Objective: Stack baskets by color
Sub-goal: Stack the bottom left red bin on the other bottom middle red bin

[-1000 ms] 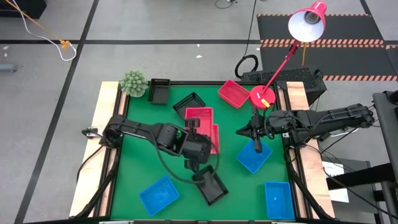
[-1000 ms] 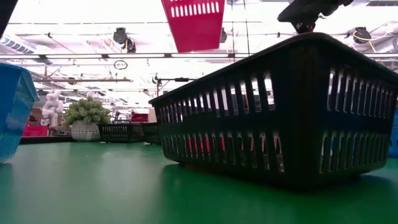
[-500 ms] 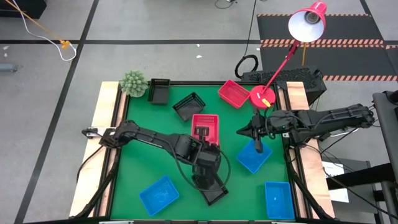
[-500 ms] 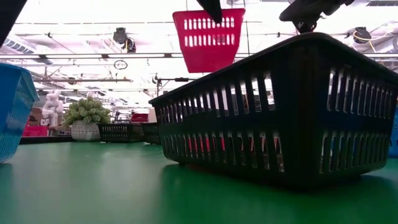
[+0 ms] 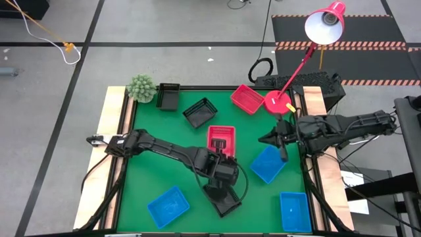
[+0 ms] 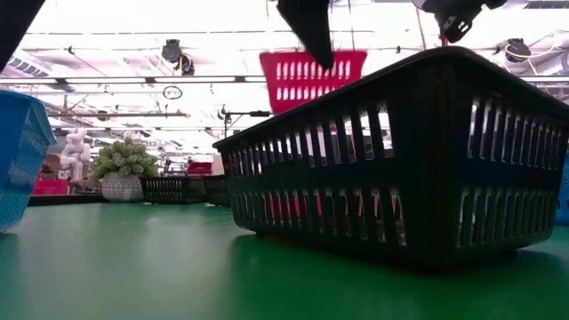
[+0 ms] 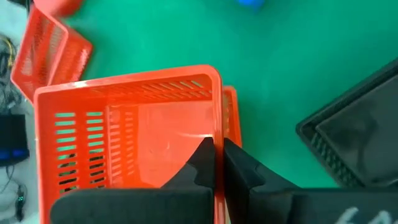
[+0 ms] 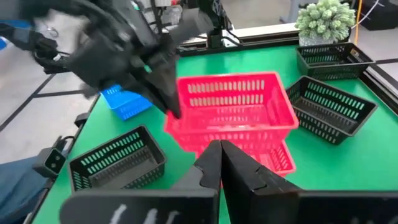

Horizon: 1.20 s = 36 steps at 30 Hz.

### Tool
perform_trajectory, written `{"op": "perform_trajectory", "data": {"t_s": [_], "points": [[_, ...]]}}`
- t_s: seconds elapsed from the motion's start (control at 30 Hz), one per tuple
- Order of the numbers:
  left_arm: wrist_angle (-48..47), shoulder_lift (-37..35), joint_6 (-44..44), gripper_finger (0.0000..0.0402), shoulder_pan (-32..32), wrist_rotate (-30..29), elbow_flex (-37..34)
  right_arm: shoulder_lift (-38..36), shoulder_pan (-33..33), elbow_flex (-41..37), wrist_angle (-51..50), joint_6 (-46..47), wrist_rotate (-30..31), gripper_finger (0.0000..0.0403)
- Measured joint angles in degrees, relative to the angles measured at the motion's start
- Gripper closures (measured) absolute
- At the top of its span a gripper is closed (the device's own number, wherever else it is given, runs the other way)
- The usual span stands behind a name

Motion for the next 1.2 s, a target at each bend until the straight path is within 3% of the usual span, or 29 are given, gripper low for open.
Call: {"op": "perform_trajectory", "data": {"t_s": [0.17, 0.7, 1.2], "points": [[5.7, 0.0, -0.2, 0.0385, 0.7, 1.0, -6.3, -0.3, 1.0, 0.0, -1.2, -0.4, 0.0, 0.0403], [13.5, -0.1, -0.1, 0.0394, 2.8, 4.3, -12.7, -0.3, 1.1, 0.0, -2.0, -1.2, 0.0, 0.0403], [15.9, -0.2, -2.9, 0.0307, 4.1, 4.3, -17.9, -0.3, 1.1, 0.0, -2.0, -1.5, -0.1, 0.0403]]}}
